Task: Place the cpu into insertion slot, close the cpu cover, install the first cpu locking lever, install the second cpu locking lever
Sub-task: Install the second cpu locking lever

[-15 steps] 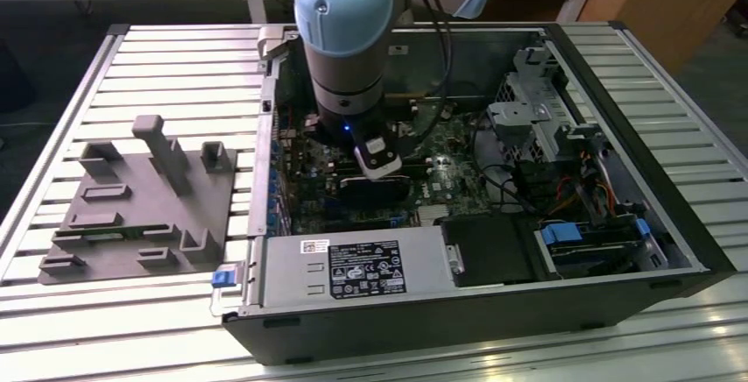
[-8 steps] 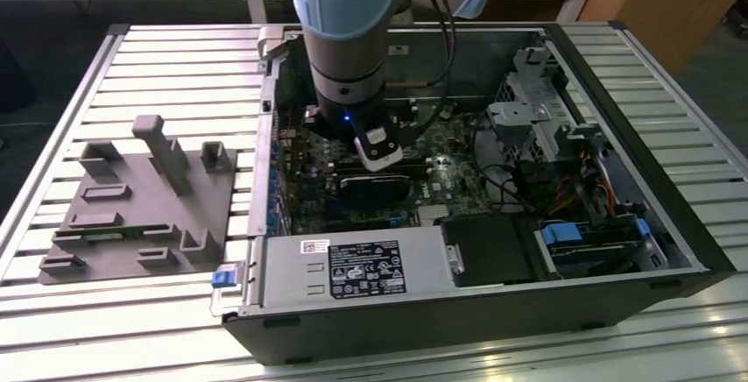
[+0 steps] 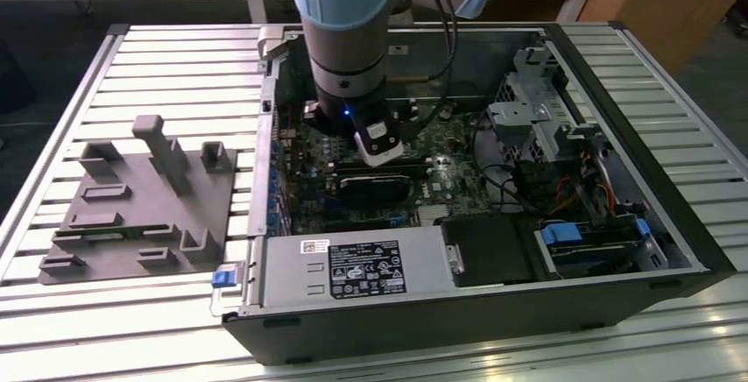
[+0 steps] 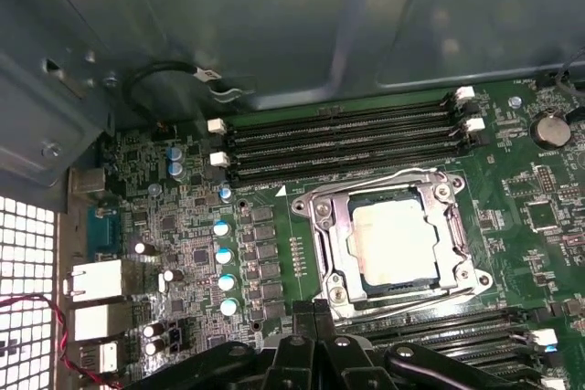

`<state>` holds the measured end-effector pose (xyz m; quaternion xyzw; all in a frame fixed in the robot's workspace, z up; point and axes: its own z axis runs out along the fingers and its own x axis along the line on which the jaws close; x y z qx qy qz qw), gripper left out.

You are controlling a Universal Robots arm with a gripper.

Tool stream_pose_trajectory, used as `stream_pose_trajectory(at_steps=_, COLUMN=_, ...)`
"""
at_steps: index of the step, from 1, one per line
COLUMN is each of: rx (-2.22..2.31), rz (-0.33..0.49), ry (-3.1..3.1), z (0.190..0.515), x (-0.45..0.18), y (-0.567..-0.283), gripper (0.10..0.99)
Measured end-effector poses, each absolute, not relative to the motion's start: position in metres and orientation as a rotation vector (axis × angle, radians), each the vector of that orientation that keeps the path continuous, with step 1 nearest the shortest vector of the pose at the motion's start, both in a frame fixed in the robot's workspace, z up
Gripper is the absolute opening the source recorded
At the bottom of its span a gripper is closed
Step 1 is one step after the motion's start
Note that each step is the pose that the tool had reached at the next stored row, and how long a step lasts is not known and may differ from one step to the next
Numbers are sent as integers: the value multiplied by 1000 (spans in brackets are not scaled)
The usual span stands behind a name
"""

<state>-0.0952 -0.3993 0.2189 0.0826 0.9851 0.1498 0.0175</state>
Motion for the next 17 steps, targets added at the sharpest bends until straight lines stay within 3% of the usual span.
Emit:
stream_pose_trajectory(at_steps=5, rx=257, rz=381, ry=3068, z=219, x=-94, y=-398, gripper=106)
stream_pose_trajectory(at_steps=17, rx=256, rz=359, ry=3070, z=218, x=-64, y=-386, gripper=106)
